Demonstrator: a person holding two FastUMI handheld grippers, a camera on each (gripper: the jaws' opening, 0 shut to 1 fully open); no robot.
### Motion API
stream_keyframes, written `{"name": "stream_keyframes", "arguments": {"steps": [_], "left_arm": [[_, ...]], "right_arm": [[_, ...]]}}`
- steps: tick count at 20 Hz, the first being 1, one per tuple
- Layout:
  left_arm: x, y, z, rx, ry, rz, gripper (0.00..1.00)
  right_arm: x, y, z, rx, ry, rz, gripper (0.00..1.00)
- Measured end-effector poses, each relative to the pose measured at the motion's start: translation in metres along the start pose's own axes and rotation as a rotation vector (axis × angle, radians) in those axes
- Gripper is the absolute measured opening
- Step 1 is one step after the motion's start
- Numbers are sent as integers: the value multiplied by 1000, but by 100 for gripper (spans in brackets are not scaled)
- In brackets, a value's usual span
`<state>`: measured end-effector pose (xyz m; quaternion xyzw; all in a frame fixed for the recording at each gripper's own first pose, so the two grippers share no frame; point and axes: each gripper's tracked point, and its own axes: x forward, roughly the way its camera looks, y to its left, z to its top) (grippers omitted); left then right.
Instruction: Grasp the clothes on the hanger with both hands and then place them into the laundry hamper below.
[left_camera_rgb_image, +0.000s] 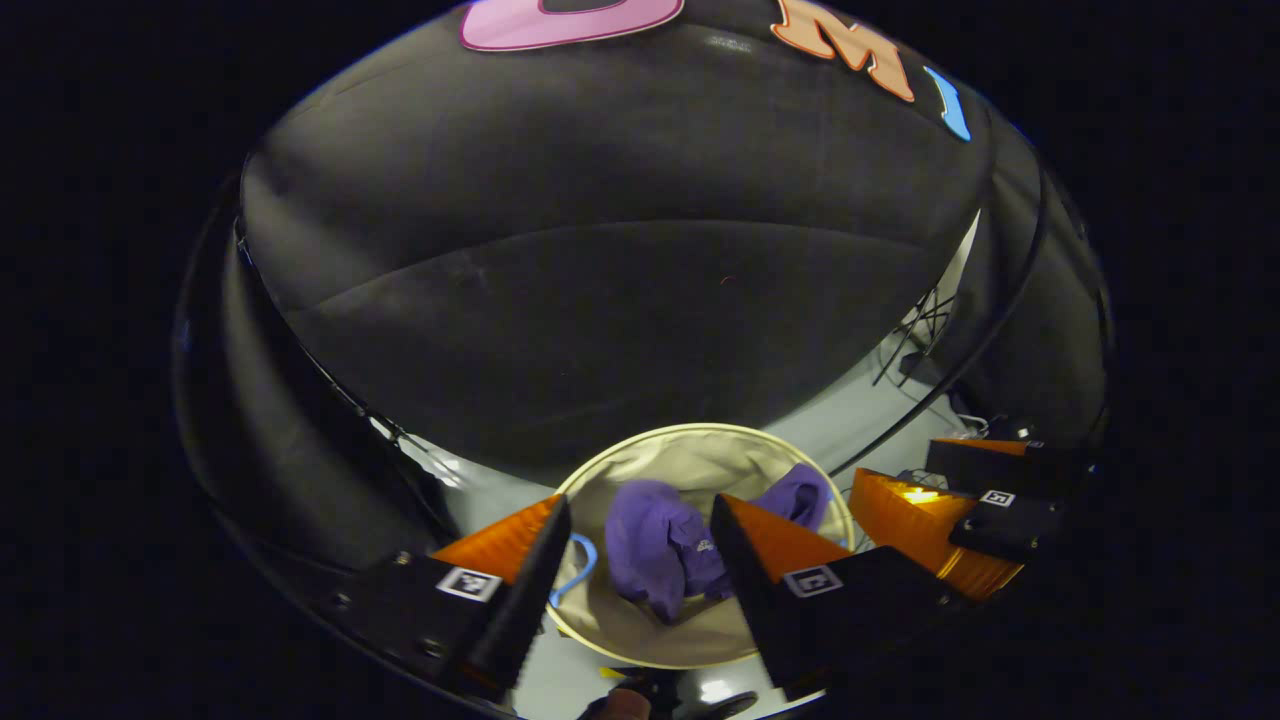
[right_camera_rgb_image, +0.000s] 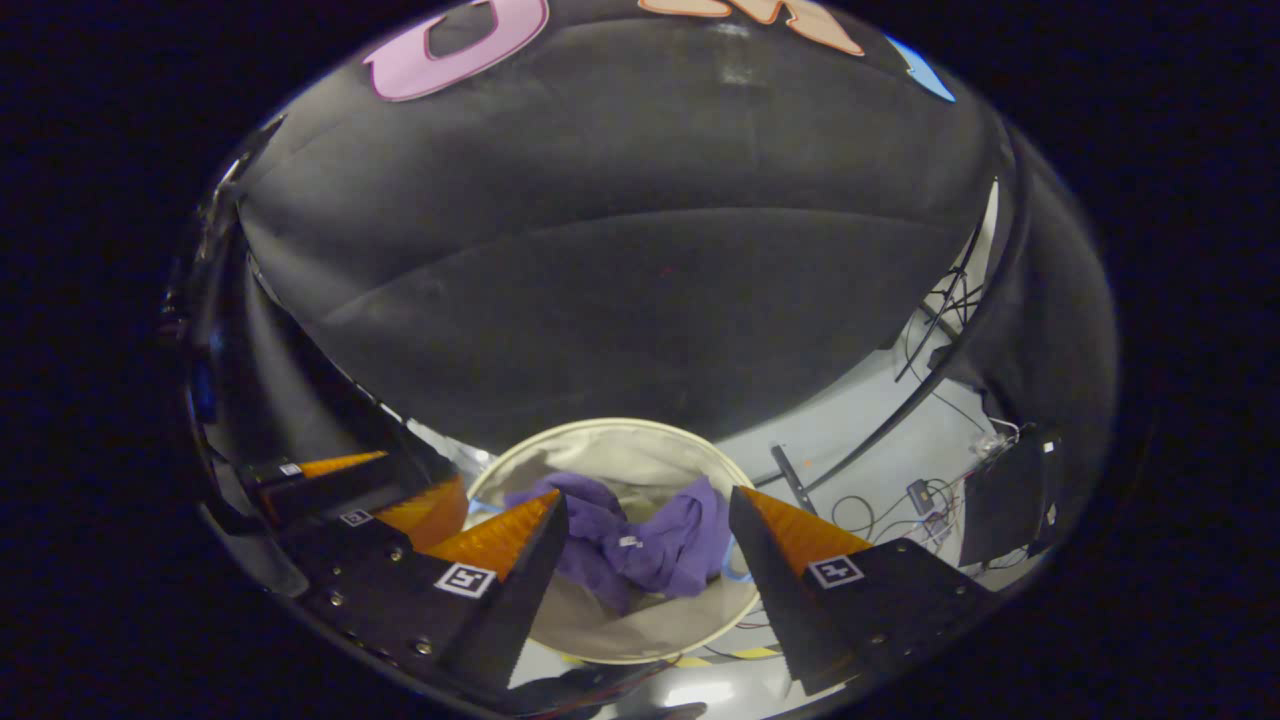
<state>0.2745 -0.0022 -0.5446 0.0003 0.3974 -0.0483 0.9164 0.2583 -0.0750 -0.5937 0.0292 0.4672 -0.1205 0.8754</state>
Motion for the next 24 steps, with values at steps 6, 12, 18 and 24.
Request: {"name": "stream_keyframes", "arguments": {"steps": [6,12,18,24], "left_arm": [[-19,21,-17,-32,42,39,99],[-89,28,3,11,-13,32,99],[-177,24,23,31,-80,-3,99],[-242,14,43,50,-186,-8,99]], "right_arm": [[-29,7,-3,-38,3,-8,100],[-101,24,20,-41,-54,15,95],[-192,24,34,-30,-124,27,100],[-287,12,45,-26,-209,31,100]]}}
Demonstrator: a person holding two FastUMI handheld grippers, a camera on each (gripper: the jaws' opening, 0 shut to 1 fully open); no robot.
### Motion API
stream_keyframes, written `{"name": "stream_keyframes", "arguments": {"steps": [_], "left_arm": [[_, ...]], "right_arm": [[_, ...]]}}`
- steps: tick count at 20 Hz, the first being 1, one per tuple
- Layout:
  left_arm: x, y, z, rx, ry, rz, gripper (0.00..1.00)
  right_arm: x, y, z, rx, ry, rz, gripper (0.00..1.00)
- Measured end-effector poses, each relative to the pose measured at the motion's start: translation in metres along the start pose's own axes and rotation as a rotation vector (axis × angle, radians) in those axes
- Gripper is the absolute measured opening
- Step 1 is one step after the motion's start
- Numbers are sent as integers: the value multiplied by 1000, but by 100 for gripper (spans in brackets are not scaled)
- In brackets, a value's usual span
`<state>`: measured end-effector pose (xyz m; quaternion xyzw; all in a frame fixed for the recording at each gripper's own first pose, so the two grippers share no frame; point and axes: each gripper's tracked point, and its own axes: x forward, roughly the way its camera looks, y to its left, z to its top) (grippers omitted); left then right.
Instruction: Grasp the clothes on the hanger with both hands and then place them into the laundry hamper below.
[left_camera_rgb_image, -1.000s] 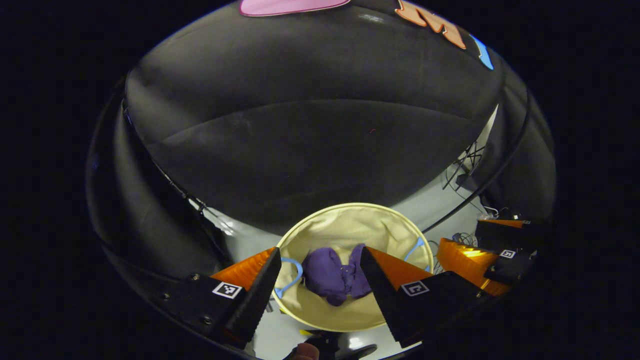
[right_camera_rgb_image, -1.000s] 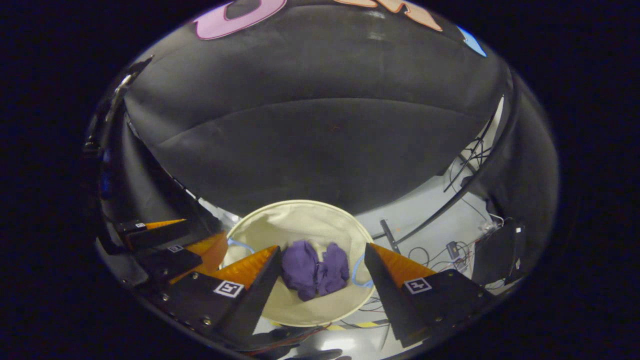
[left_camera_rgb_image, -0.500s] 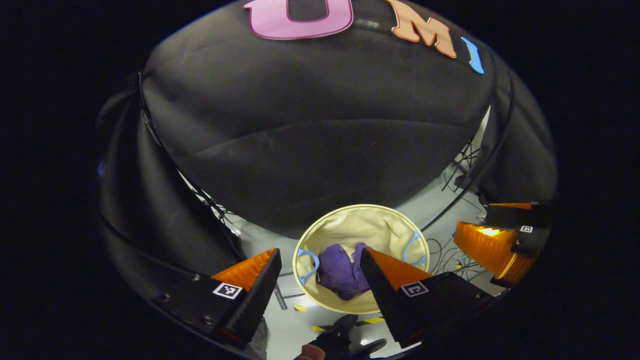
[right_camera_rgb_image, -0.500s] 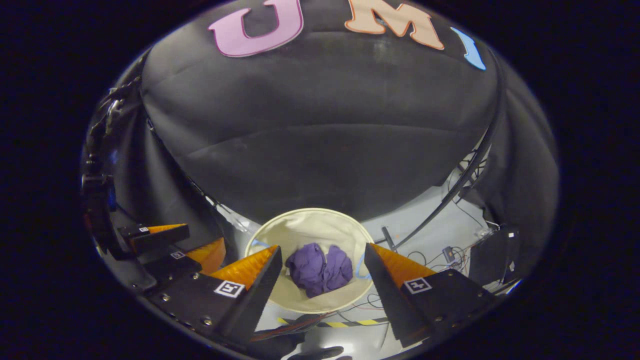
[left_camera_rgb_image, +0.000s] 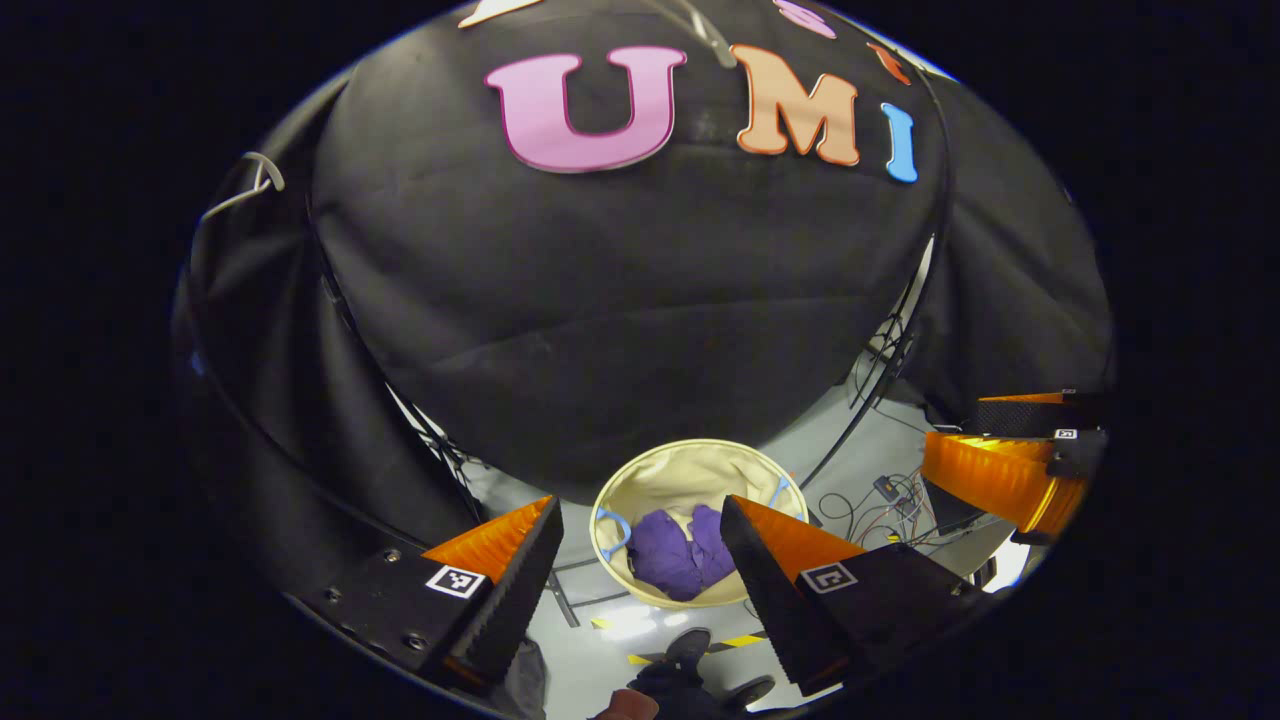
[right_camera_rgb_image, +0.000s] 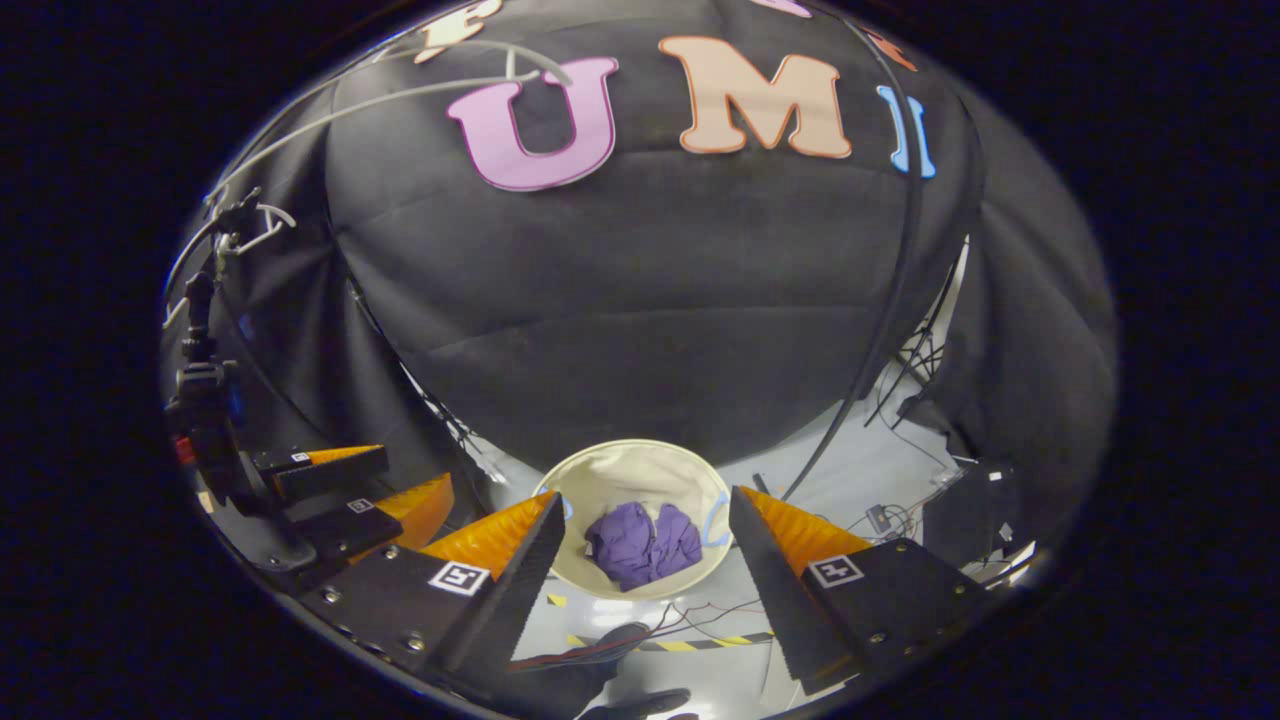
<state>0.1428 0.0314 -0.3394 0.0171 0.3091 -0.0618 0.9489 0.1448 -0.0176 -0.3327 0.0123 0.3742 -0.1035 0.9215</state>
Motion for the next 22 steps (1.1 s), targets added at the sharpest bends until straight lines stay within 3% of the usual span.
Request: {"name": "stream_keyframes", "arguments": {"steps": [12,13,15,22], "left_arm": [[-140,-42,67,-39,-226,24,98],[-150,-45,77,-40,-250,25,98],[-174,-50,104,-41,-319,29,98],[-250,-46,184,-23,-507,60,99]], "right_arm": [[-151,-29,41,-40,-212,9,99],[-162,-29,47,-31,-238,19,94],[-182,-32,63,-10,-293,29,99],[-237,-46,138,6,-497,44,99]]}}
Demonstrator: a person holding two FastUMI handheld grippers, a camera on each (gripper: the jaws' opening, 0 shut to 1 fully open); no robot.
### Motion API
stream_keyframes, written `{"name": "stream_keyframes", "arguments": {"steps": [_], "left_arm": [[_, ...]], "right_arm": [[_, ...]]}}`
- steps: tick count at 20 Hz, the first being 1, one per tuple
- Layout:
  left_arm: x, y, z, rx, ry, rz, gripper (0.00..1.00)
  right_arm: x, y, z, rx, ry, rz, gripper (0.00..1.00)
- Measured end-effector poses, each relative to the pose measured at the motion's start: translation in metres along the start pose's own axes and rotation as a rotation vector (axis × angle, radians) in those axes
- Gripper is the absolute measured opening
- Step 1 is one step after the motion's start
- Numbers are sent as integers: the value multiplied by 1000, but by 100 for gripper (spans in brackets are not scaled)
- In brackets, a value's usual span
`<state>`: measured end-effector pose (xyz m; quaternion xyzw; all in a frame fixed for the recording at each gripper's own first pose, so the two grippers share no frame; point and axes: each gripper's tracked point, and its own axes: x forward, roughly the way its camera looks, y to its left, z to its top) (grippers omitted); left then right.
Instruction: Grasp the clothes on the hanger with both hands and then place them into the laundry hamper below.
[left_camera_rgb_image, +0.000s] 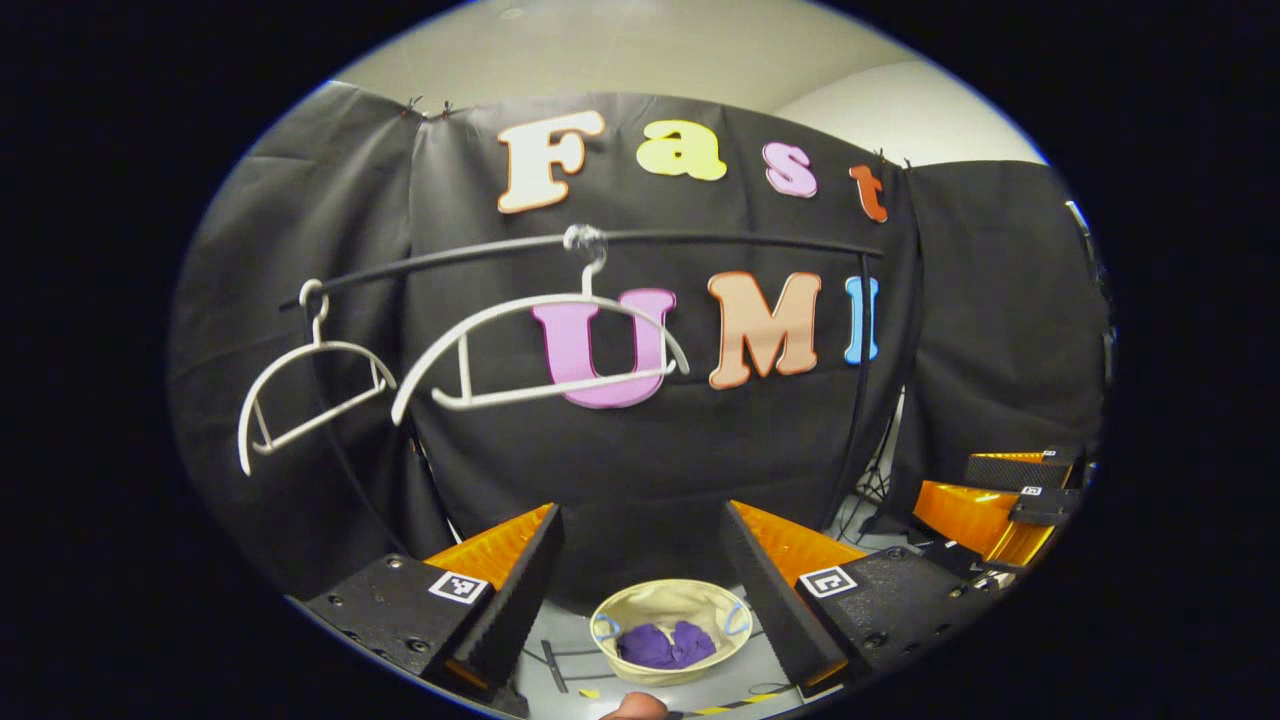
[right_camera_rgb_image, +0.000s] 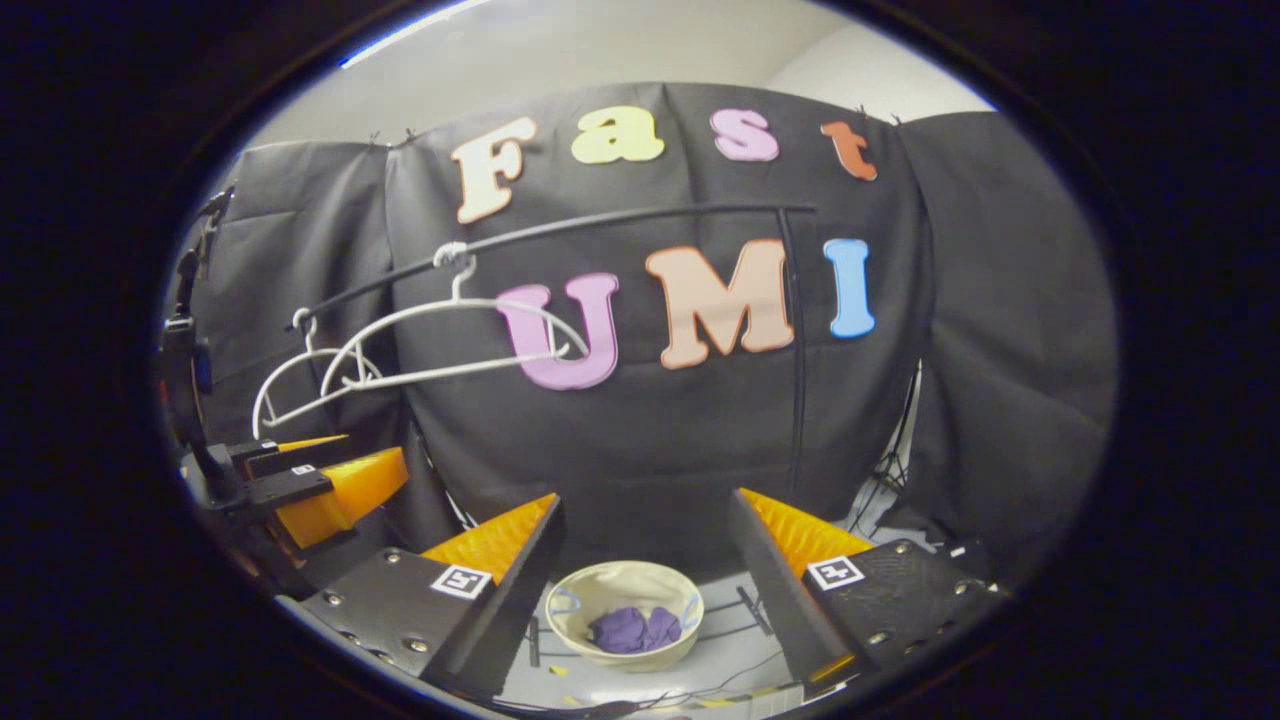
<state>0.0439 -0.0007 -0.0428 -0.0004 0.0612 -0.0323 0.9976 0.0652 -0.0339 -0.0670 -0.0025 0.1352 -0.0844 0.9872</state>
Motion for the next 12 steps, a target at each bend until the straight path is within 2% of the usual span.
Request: {"name": "stream_keyframes", "arguments": {"steps": [3,5,8,9,12], "left_arm": [[-4,3,33,1,-58,-3,99],[-7,7,55,-10,-109,-8,99],[-5,8,76,-24,-149,-10,99],[-4,6,81,-26,-158,-19,99],[-2,0,96,-15,-207,-43,99]], "right_arm": [[-7,-1,41,-42,-97,16,100],[-10,2,63,-58,-150,32,93],[-15,-1,85,-66,-202,39,93],[-18,-1,91,-60,-223,42,100],[-24,-3,108,-42,-280,44,96]]}}
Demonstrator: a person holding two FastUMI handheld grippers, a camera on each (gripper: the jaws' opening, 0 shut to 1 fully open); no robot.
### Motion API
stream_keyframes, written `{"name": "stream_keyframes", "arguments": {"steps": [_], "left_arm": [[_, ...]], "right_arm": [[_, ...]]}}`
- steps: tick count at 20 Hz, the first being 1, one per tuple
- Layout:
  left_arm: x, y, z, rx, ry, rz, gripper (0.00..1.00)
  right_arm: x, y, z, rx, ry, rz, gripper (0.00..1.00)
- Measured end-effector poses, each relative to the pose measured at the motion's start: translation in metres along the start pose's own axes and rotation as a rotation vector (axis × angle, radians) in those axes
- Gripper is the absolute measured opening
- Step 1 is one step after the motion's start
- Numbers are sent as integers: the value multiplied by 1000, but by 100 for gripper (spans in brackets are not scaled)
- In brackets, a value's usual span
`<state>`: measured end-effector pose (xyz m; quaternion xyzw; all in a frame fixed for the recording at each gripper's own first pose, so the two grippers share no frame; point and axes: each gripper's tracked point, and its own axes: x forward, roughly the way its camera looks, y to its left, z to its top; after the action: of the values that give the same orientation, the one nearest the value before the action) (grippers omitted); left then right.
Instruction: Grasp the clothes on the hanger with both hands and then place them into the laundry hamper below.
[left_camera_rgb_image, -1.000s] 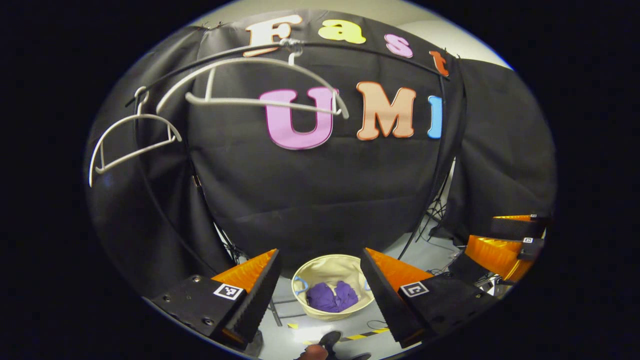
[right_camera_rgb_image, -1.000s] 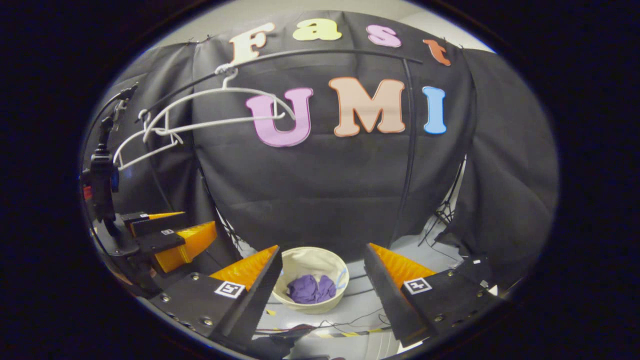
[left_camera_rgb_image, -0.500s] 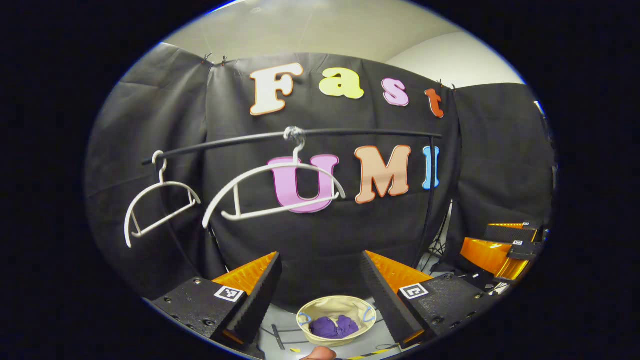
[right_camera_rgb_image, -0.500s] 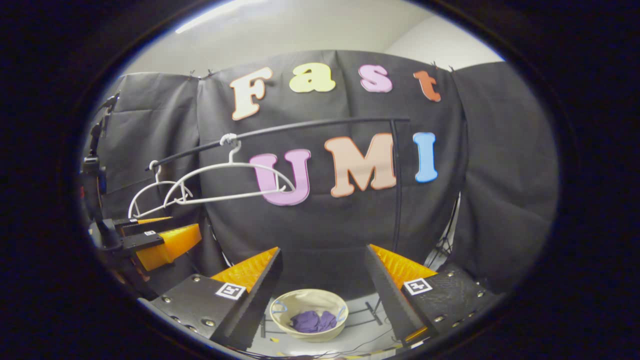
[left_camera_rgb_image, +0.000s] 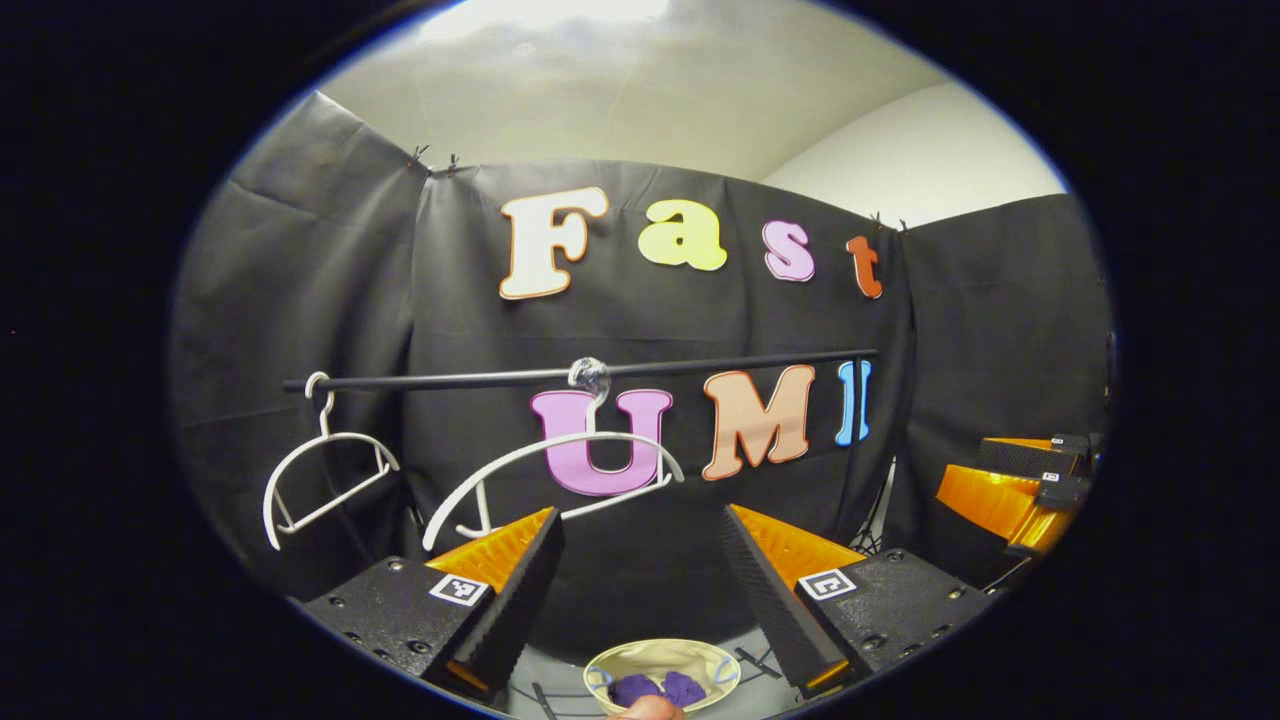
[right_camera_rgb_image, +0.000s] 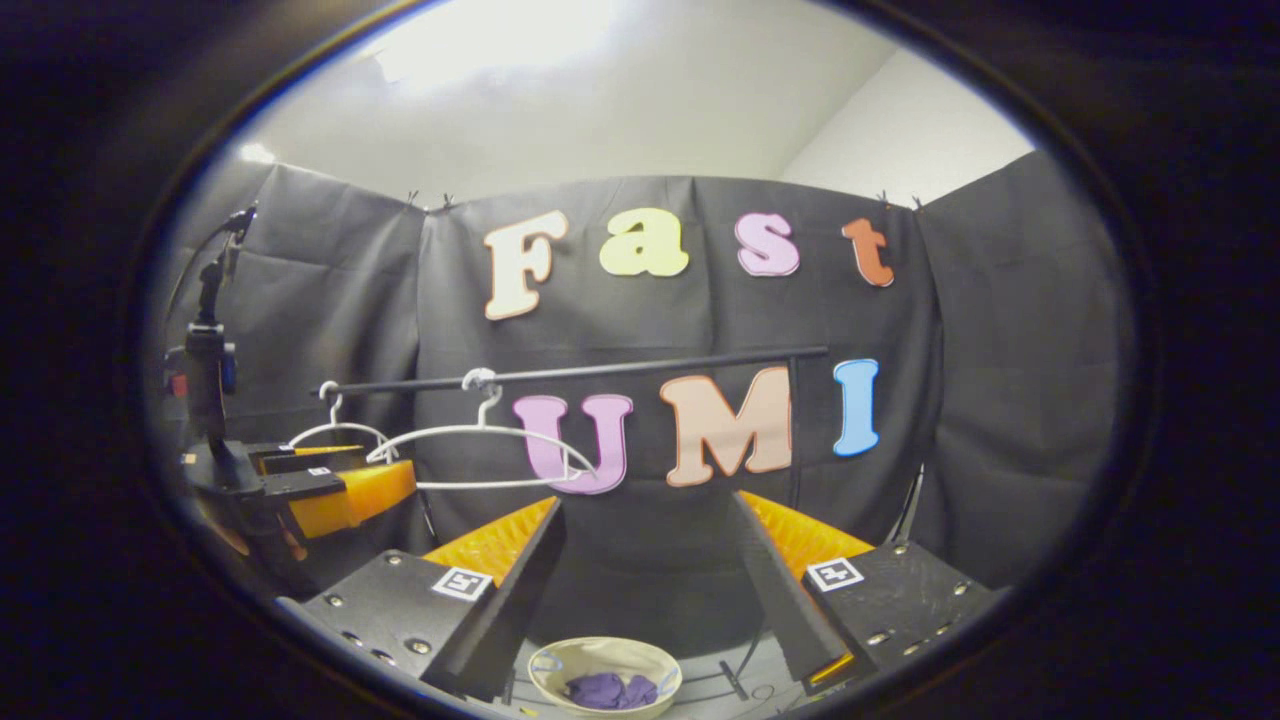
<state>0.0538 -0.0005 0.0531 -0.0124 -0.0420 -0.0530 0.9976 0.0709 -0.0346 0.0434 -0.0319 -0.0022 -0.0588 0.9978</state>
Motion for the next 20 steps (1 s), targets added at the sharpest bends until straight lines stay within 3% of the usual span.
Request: {"name": "stream_keyframes", "arguments": {"steps": [2,3,6,9,13,14,16,20], "left_arm": [[5,-1,-3,23,-7,-8,99],[8,-6,-12,31,10,-24,99],[15,-23,-57,51,111,-102,99],[23,-12,-81,73,160,-102,100],[40,-1,-76,73,143,-108,100],[45,2,-73,74,137,-111,95],[51,7,-69,67,125,-116,100],[58,11,-84,50,139,-121,98]], "right_arm": [[10,0,-8,-10,-2,-7,92],[13,-3,-17,-21,10,-26,100],[19,-7,-52,-21,54,-66,99],[24,-1,-88,1,126,-69,99],[38,5,-87,-12,140,-69,99],[43,10,-87,-25,144,-63,100],[49,16,-87,-27,149,-50,100],[55,22,-103,10,174,-37,99]]}}
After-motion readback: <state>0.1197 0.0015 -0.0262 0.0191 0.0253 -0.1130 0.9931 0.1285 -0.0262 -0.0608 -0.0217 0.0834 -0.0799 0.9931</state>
